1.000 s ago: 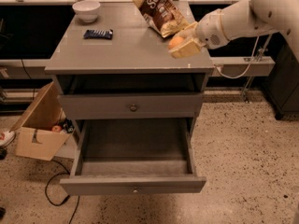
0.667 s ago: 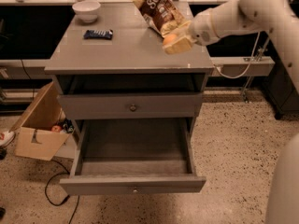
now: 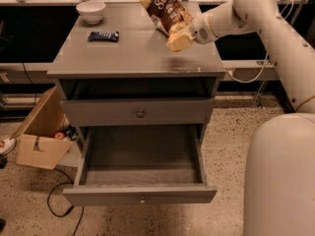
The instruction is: Pick orange from middle drawer and place on counter
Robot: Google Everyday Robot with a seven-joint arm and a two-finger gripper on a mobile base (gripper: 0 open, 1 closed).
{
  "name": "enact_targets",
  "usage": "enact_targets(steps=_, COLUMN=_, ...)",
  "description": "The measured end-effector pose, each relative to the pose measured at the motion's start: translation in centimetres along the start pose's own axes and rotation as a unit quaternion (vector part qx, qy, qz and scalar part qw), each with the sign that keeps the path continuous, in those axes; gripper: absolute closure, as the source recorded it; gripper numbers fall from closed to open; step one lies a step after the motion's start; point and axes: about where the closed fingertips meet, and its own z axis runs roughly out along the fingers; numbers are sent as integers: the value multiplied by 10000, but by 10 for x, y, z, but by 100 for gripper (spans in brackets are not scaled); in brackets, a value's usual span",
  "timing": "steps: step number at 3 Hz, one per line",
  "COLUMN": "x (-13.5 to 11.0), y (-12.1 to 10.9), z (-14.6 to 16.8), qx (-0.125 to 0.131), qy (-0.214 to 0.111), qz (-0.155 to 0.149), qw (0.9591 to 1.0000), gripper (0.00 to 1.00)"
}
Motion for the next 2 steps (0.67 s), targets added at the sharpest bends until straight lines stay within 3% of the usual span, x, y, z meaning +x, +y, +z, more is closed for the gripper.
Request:
enact_targets(steps=1, x=8, y=-25, z=24, qx=253, qy=74, qz=504, qw=9984, gripper=100)
enact_targets(steps=2, x=16, y=-39, z=38, qx=373, qy=82, qz=796, qw=9961, gripper=100)
